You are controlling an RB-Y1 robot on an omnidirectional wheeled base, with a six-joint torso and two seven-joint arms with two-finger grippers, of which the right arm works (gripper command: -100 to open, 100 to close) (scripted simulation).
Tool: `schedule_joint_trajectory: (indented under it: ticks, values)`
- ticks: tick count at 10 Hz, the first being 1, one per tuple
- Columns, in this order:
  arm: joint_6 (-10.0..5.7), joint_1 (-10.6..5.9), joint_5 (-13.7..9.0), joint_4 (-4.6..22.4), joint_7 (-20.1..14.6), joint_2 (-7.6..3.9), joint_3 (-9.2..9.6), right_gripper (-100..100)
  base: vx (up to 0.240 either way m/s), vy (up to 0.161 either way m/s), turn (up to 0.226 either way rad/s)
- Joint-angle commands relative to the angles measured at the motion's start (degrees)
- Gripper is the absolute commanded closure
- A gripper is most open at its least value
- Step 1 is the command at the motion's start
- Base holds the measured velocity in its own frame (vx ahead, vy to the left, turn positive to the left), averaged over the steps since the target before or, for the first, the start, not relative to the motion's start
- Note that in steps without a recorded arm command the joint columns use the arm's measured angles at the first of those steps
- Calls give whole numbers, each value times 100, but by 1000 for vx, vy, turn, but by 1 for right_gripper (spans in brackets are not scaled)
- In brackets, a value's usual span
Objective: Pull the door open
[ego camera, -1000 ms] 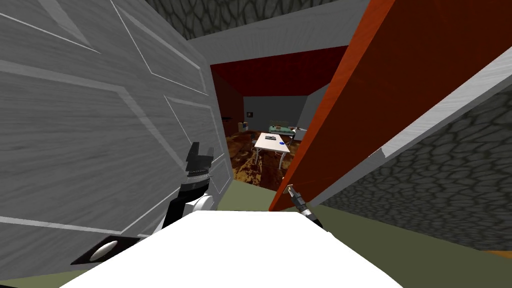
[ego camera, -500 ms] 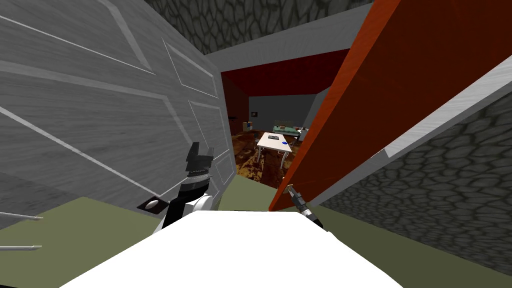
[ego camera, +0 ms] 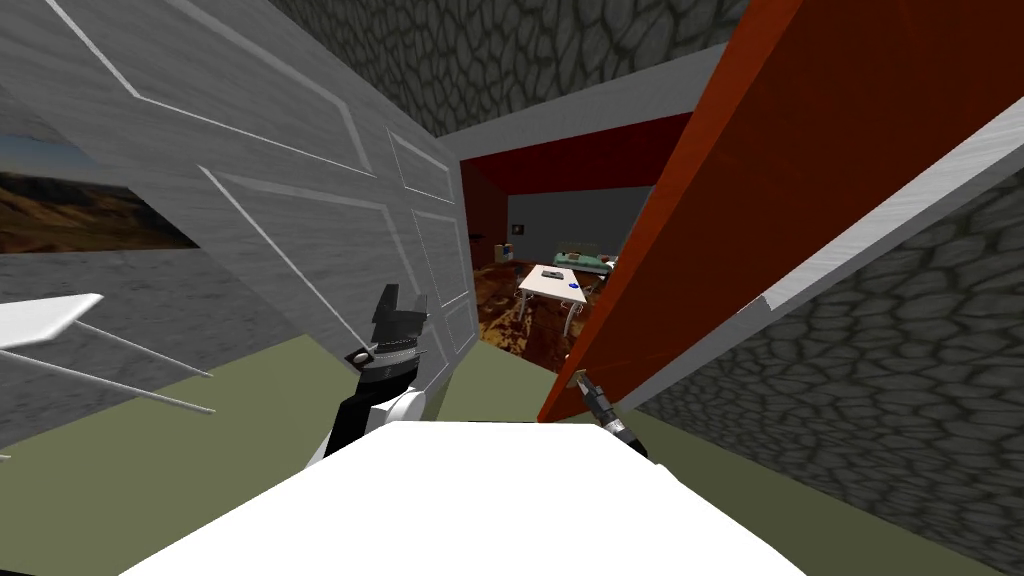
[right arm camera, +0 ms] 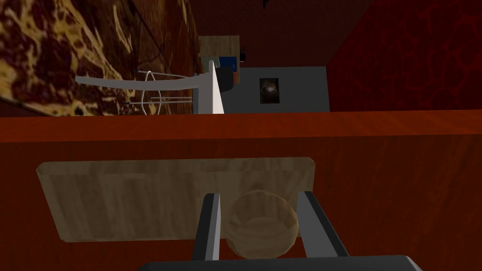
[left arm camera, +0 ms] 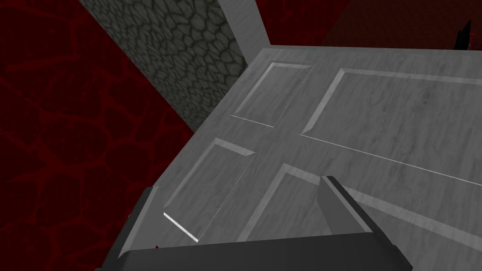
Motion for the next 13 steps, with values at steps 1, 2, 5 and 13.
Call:
schedule_joint_trajectory:
  ticks: [1,2,5,13]
  values:
    - [0,0,0,0,0,0,0,100,-104,-45,30]
    - [114,-31,-40,-33,40,44,30,100,-160,-68,190]
    - [337,-116,-137,-119,122,115,65,100,-252,-128,216]
    - [982,-361,-417,-365,356,319,166,100,-228,-101,197]
